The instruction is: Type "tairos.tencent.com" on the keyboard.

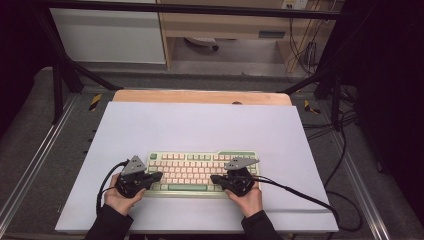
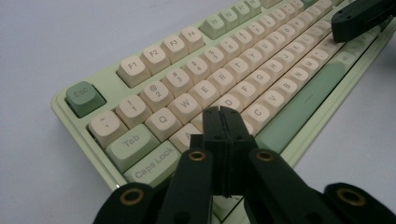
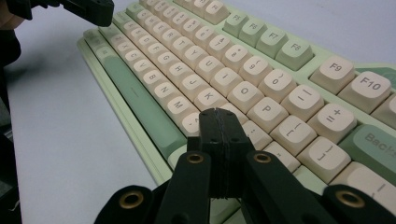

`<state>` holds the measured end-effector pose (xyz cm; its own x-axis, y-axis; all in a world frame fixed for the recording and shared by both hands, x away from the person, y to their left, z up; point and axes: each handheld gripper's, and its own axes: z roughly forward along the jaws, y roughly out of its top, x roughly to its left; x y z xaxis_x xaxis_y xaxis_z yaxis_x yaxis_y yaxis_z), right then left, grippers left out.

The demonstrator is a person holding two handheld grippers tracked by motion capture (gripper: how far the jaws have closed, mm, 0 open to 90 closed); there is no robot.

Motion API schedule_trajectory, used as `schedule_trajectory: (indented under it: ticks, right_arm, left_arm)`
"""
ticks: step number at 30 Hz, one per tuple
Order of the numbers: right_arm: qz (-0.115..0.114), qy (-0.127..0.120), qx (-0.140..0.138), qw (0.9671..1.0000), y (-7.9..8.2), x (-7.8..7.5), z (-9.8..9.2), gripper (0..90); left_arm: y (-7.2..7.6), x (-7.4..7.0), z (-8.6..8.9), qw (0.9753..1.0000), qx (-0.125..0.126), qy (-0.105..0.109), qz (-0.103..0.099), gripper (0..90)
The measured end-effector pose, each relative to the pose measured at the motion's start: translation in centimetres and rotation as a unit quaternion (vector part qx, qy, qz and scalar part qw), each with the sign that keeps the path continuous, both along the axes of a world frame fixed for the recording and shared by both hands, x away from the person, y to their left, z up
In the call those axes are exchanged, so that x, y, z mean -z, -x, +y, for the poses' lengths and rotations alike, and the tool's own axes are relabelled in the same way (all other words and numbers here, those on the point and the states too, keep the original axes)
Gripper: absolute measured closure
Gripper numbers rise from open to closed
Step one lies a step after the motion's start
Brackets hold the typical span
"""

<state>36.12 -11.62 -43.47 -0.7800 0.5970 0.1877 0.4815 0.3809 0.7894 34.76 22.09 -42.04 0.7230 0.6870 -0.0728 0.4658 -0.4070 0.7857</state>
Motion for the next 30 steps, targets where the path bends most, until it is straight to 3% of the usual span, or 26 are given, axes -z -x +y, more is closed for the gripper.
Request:
schedule_trajectory:
  ticks: [13, 17, 30]
  right_arm:
    - [0.007, 0.003, -0.004, 1.0, 0.0, 0.5, 0.4, 90.0]
    - [-0.003, 0.0, -0.003, 1.0, 0.1, -0.1, 0.0, 90.0]
    - [-0.017, 0.006, 0.007, 0.9998, 0.1, -1.0, -0.8, 90.0]
  left_arm:
    - [0.1, -0.1, -0.1, 1.0, 0.002, 0.002, -0.003, 89.9]
    - [0.2, -0.3, -0.3, 1.0, 0.003, 0.004, -0.004, 89.9]
    - [0.2, -0.2, -2.5, 0.9998, 0.018, -0.001, -0.002, 89.9]
